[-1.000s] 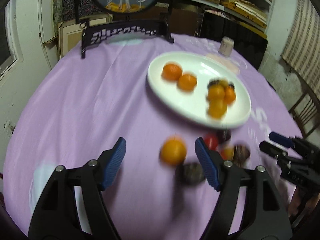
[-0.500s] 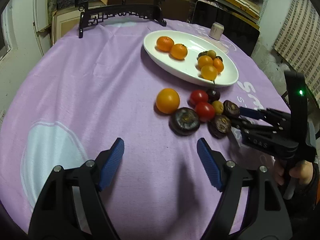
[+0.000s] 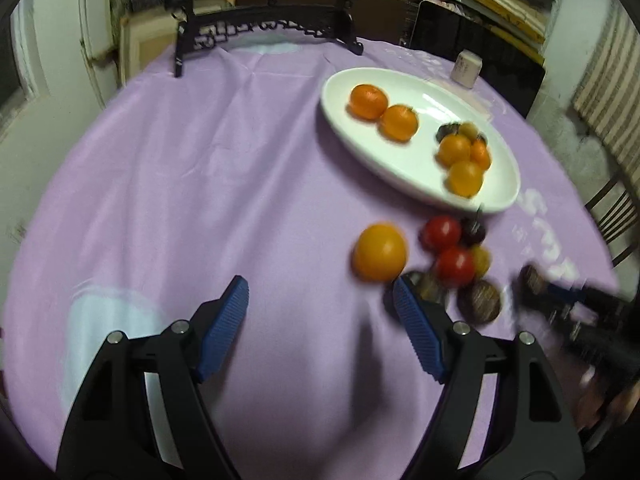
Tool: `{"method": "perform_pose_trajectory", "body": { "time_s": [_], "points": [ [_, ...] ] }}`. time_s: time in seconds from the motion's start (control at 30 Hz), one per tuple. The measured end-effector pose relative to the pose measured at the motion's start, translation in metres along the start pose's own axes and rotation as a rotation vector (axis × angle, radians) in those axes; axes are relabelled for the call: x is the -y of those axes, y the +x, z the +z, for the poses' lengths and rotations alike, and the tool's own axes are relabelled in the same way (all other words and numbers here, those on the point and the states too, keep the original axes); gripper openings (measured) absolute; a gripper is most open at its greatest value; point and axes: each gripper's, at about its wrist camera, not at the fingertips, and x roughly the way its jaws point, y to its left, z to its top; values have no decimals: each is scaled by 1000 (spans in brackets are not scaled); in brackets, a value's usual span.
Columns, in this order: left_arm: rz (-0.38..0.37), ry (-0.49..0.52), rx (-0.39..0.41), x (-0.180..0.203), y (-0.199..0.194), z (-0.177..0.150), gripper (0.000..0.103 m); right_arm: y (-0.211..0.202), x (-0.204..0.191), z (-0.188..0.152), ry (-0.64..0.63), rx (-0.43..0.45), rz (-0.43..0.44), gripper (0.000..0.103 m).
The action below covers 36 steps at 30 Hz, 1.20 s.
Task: Organize fruits
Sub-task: 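Grasp a wrinkled brown fruit with the right tool while the left grasps an orange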
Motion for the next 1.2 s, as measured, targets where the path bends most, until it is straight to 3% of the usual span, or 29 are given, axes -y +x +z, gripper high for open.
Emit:
{"method": "perform_pose_trajectory", "body": {
  "time_s": [0.1,0.17,0.27,0.33,0.43,0.8,1.2],
  "points": [
    [18,21,-4,16,15,14,74,-2,-4,-5,-4,0,19,38],
    [33,44,-37,25,28,16,64,-4,-5,-5,-8,2,25,38],
    [-6,29,-95,30,47,17,61,-7,-4,-6,-9,9,31,38],
    [33,57,-76,37,52,16,61,-7,-3,-6,-5,12,37,38],
    [15,70,-63,44,49,14,36,-7,-4,-7,-5,11,48,38],
    [-31,51,1,46,7,1,36,-21,-4,-4,-3,50,49,38],
    [-72,136,81,69,-32,6,36,-34,-10,7,-17,98,58,38]
  ]
}}
